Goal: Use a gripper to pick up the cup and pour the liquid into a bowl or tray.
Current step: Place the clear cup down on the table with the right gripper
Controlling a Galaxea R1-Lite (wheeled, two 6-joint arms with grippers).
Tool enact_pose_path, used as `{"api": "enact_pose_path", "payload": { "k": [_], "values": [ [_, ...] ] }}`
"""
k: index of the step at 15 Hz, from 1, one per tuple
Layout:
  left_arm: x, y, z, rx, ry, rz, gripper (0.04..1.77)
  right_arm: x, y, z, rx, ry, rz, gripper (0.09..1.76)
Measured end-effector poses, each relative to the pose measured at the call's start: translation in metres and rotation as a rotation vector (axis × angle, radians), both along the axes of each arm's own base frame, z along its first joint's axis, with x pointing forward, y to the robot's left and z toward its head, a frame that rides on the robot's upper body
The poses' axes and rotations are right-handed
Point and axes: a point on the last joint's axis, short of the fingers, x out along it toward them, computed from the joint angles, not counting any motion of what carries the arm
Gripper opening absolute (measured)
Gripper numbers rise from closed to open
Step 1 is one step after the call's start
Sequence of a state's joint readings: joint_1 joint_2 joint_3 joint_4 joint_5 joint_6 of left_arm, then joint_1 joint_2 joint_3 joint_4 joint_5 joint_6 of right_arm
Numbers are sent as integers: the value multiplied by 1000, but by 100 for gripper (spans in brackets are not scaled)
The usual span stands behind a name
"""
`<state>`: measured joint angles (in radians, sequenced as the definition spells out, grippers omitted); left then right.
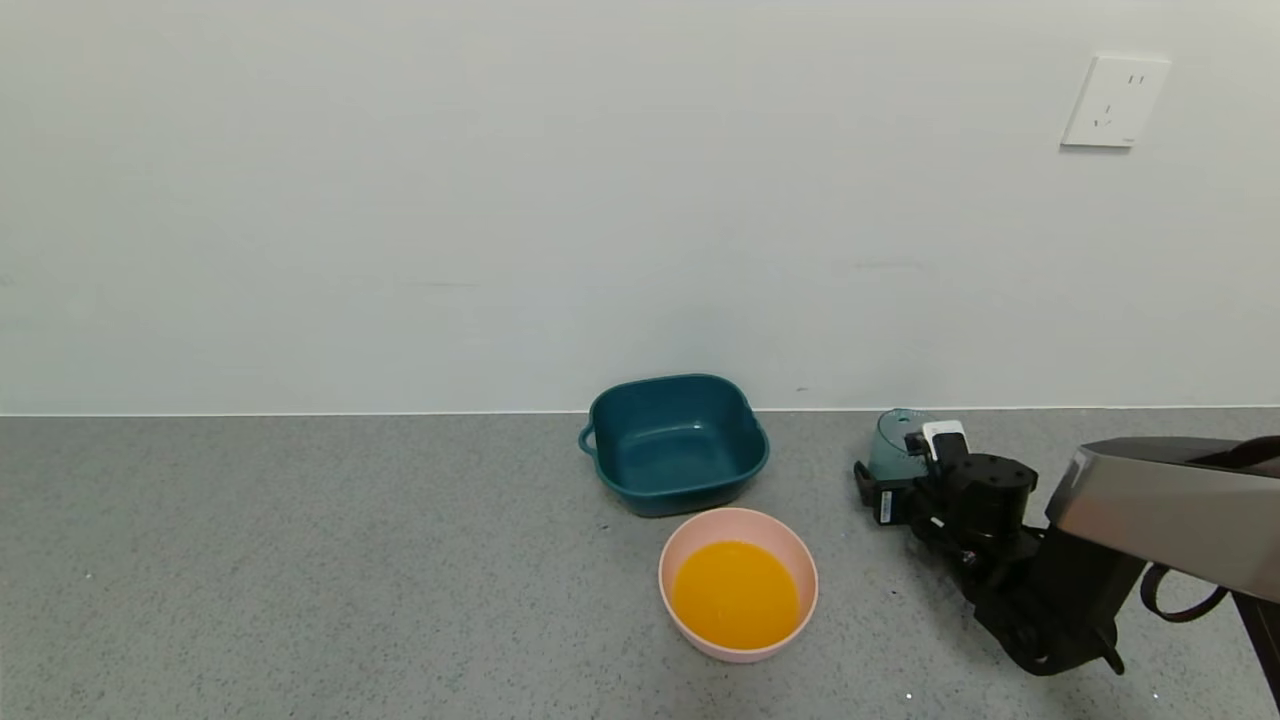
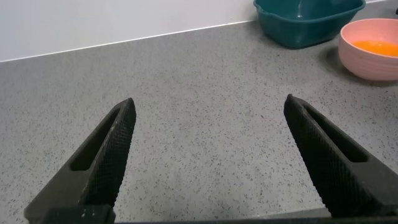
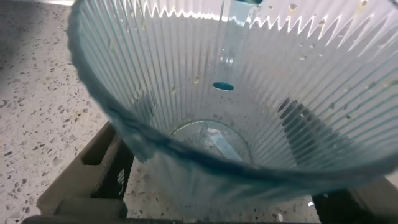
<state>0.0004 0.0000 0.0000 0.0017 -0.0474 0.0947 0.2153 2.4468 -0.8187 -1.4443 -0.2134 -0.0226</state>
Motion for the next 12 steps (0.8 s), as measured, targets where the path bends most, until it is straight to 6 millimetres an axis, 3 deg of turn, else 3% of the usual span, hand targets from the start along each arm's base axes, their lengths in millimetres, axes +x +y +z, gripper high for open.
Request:
{"api": "enact_pose_path", "payload": {
  "k": [5,8,12],
  "values": [
    [0,0,0,0,0,0,172,-6,-3,6,-2,22,-2,166],
    [0,0,0,0,0,0,172,-20,-5,14,-19,140,31,167],
    [0,0,0,0,0,0,172,-42,-11,49,-26,215,50,169]
  ]
}}
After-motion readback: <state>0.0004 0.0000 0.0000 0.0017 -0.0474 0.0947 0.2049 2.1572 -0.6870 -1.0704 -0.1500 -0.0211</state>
